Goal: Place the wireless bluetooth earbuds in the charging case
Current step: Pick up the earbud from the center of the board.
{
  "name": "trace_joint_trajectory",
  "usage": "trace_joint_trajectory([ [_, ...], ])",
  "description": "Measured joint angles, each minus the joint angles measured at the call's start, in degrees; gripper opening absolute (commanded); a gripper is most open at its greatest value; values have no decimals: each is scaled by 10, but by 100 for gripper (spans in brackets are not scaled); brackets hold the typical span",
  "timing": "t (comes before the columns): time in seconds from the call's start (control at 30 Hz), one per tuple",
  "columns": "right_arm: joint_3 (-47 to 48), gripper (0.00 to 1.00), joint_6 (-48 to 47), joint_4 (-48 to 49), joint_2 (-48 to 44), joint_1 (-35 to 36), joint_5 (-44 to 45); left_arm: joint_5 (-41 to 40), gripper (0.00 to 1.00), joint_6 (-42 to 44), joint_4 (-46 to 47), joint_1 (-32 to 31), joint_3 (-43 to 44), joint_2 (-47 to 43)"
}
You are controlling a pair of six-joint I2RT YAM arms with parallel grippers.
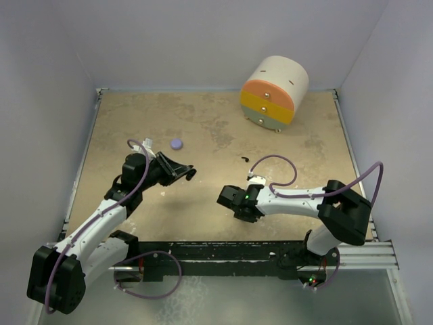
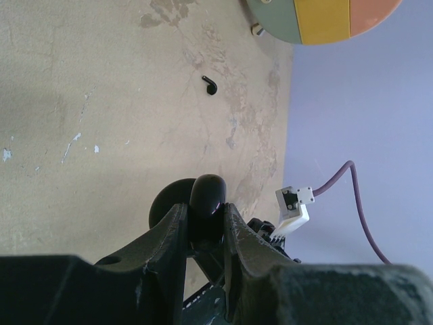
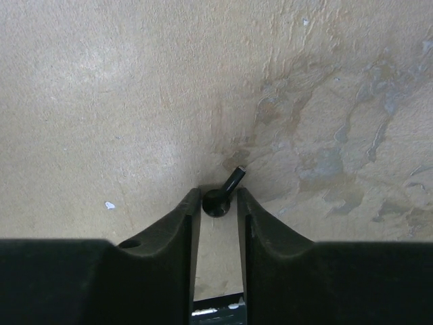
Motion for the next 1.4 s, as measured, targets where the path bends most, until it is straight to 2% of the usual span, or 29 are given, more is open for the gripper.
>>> trace_joint_trajectory([
  [0.33,3,13,0,3,2,0,0,2,0,0,0,4,0,0],
  [0.53,21,12,-13,31,18,-8,0,2,0,0,0,8,0,0],
  [0.73,61,6,-69,101,61,-64,1,2,0,0,-9,16,0,-8],
  [1.1,180,5,-203,171,168,-143,30,-20,0,5,-48,37,14,-53],
  [1.4,209,3,-316,240,166,-201,-7,-55,0,-2,-22,37,12,-45],
])
